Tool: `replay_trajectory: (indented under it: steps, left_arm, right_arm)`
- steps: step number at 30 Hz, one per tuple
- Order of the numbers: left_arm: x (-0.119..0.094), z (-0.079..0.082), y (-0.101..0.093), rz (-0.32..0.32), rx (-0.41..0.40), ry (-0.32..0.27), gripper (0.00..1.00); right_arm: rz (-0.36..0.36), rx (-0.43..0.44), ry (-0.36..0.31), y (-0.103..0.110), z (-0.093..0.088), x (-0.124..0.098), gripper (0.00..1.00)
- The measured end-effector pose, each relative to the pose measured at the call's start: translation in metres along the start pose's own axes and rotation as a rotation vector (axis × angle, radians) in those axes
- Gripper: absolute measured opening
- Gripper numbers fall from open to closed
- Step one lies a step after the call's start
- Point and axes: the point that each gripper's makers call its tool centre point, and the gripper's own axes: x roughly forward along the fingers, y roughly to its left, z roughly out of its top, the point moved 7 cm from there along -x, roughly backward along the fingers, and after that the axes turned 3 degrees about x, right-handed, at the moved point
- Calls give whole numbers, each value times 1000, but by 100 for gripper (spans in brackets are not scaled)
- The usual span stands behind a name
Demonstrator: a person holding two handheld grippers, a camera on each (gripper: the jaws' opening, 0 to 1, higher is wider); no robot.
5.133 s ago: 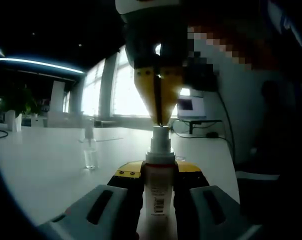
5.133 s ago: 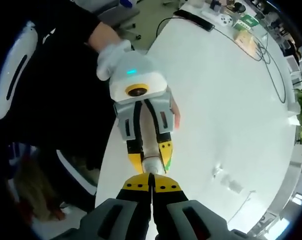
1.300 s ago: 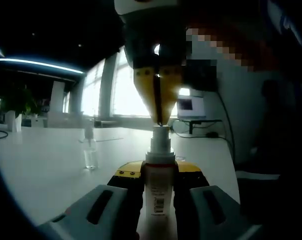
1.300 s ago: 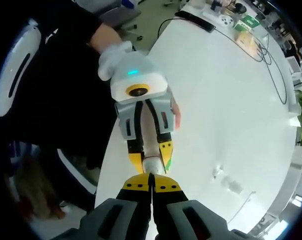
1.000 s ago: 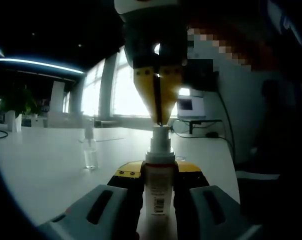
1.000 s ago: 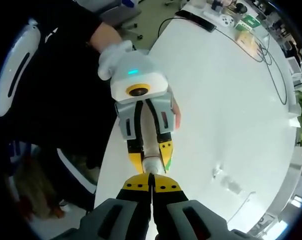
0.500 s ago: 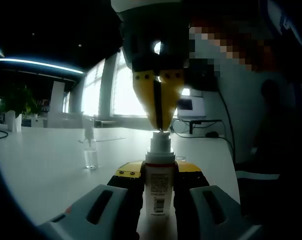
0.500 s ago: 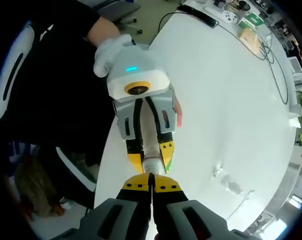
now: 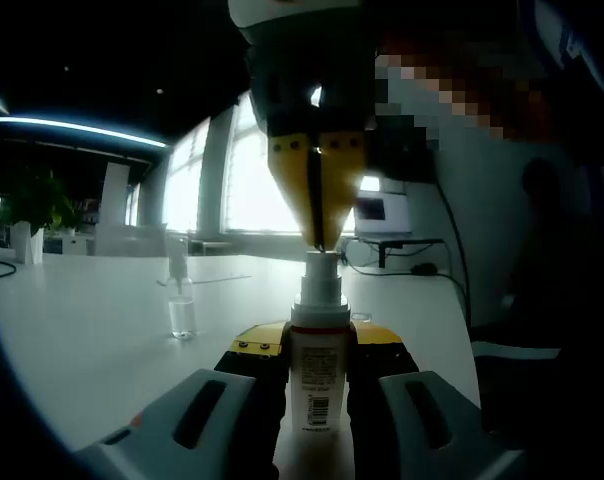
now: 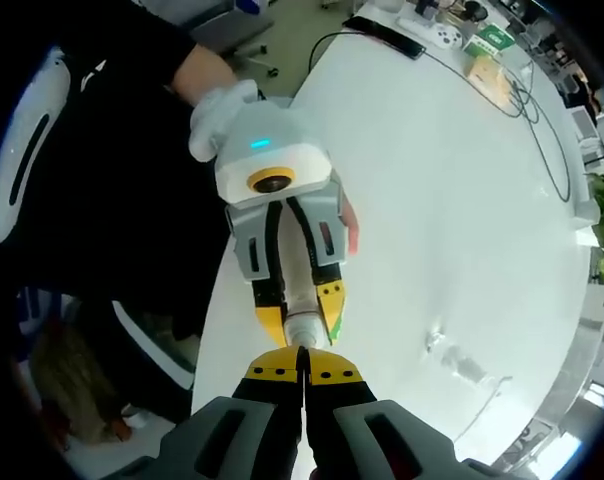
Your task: Clamp pump bottle remove cover press pump head put on cover
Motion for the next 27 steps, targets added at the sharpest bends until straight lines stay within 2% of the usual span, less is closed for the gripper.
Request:
replay_trajectory:
  steps: [27]
  left_arm:
    - [0, 0, 0, 0, 1, 1, 13]
  right_arm:
    - [13, 20, -27, -1, -2, 0, 0]
